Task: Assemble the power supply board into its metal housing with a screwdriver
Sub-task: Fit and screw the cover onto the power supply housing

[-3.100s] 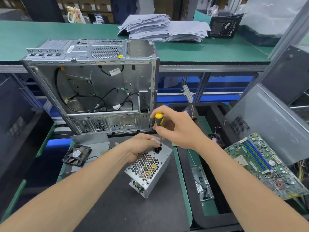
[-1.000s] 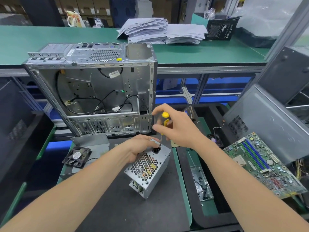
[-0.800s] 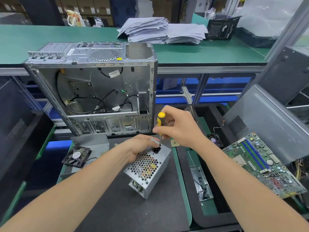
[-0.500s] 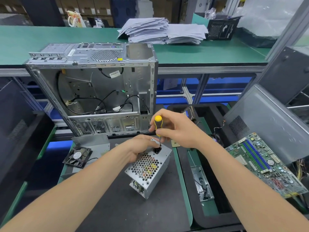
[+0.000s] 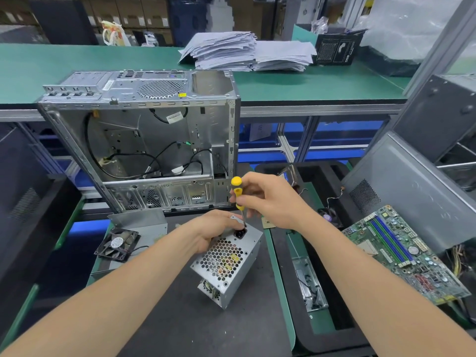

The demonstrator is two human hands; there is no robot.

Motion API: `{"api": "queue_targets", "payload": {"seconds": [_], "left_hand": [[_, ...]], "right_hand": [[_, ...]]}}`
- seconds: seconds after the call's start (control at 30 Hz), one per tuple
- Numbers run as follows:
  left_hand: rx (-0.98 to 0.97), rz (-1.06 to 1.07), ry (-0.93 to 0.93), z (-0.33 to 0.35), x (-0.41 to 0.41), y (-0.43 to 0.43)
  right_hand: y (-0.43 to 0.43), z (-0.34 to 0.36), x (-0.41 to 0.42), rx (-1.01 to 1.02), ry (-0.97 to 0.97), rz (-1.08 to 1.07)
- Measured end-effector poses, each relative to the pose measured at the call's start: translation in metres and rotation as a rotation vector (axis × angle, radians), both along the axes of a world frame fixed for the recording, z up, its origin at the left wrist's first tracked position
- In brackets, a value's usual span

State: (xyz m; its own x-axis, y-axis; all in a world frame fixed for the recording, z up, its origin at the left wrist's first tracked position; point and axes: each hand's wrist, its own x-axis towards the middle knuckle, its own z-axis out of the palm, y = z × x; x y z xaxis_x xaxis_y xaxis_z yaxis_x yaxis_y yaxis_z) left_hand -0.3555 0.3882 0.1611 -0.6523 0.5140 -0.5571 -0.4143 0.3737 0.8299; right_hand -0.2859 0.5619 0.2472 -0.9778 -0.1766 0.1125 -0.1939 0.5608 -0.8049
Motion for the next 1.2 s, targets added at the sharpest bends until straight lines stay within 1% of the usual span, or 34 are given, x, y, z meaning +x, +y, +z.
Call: {"api": "queue_targets", "payload": {"seconds": [0.17, 0.23, 0.3, 0.4, 0.47, 0.5, 0.67, 0.87, 0.93, 1.03, 1.07, 1.1, 1.2], "left_hand": [[0.01, 0.034, -0.021, 0.0, 0.002, 0.001], [-0.013, 0.039, -0.022, 0.001, 0.004, 0.001], [0.004, 0.042, -0.037, 0.001, 0.003, 0.001], [0.011, 0.05, -0.048, 0.001, 0.003, 0.001], [-0.001, 0.045, -0.031, 0.001, 0.002, 0.001], [0.0, 0.042, -0.027, 0.001, 0.002, 0.002], [0.023, 0.053, -0.04, -0.002, 0.001, 0.002], [0.008, 0.037, -0.022, -0.002, 0.001, 0.001], [0.003, 0.04, -0.024, -0.002, 0.001, 0.0], [0.0, 0.044, -0.015, -0.002, 0.002, 0.001], [0.002, 0.047, -0.012, -0.002, 0.002, 0.001], [0.005, 0.047, -0.014, -0.002, 0.001, 0.001], [0.0, 0.036, -0.027, -0.001, 0.001, 0.002]], "right_hand": [[-0.011, -0.006, -0.003, -0.014, 0.055, -0.293], [-0.014, -0.006, -0.003, -0.009, 0.08, -0.349], [-0.012, -0.004, -0.003, 0.019, 0.092, -0.315], [-0.003, 0.004, -0.003, 0.085, 0.058, -0.093], [0.002, 0.008, -0.004, 0.03, -0.018, 0.044], [0.003, 0.009, -0.003, -0.014, -0.043, 0.055], [-0.002, 0.0, -0.005, -0.035, 0.002, -0.185], [-0.014, -0.003, -0.004, 0.061, 0.091, -0.338], [-0.012, -0.002, -0.004, 0.091, 0.1, -0.285], [-0.005, 0.002, 0.0, 0.078, 0.008, -0.004], [-0.004, 0.001, 0.001, 0.082, -0.006, 0.038], [-0.003, -0.001, 0.002, 0.091, 0.004, 0.022], [-0.007, -0.008, 0.003, 0.068, 0.081, -0.163]]}}
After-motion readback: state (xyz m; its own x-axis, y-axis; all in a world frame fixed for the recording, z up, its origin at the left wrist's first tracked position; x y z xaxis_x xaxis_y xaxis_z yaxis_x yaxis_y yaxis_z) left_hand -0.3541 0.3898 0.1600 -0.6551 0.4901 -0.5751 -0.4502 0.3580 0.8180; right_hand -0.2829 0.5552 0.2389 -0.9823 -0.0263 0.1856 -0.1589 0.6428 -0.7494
